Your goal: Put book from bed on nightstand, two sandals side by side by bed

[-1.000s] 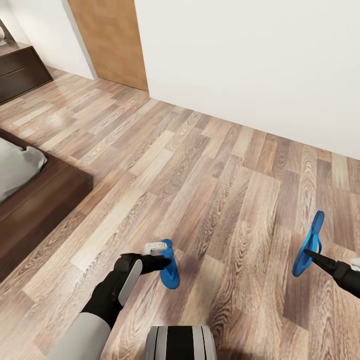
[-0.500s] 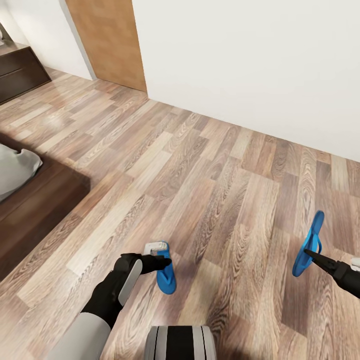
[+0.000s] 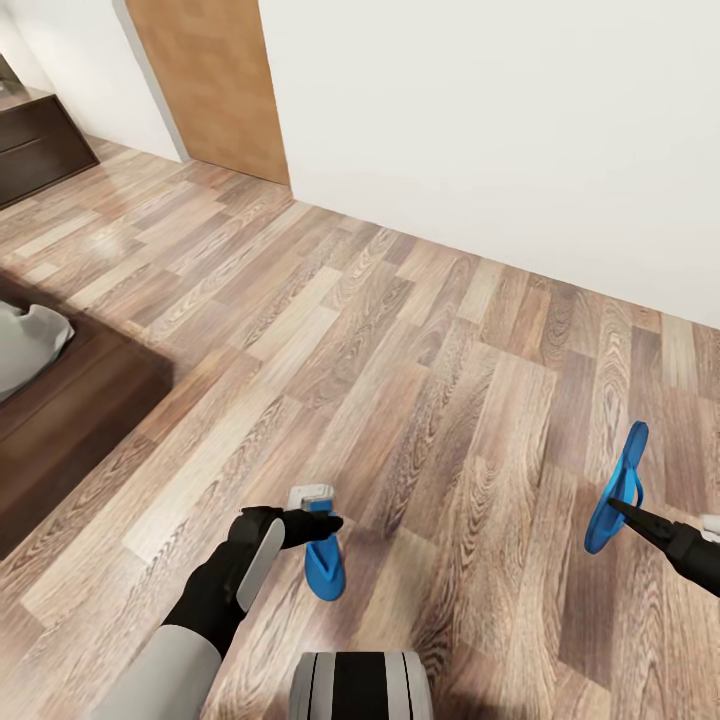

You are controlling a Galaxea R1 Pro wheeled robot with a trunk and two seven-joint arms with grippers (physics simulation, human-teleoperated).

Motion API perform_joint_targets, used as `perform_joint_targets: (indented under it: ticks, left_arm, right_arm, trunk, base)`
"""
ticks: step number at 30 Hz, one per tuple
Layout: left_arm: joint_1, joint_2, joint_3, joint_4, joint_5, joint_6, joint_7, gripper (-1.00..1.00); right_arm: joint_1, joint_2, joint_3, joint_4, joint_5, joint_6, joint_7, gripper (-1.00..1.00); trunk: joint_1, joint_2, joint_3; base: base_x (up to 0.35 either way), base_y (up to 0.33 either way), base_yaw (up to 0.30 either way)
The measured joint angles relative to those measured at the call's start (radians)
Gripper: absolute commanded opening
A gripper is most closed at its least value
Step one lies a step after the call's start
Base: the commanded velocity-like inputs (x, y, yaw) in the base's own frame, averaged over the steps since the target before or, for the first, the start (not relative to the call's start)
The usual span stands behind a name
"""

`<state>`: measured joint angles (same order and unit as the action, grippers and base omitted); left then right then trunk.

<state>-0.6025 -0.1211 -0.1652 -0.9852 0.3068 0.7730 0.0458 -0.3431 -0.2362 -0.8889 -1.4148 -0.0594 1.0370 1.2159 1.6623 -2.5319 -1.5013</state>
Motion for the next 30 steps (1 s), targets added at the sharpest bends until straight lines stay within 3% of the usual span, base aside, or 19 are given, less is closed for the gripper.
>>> perform_joint_targets:
  ticks: [30]
  left_arm:
    - [0.0, 0.001, 0.002, 0.0, -0.003, 0.0, 0.001, 1.0]
  right_arm:
    - [0.0, 0.0, 0.001, 0.001, 0.0, 0.0, 0.0, -1.0]
  trunk:
    - [0.0, 0.0, 0.0]
  base:
    - [-0.048, -0.012, 0.0]
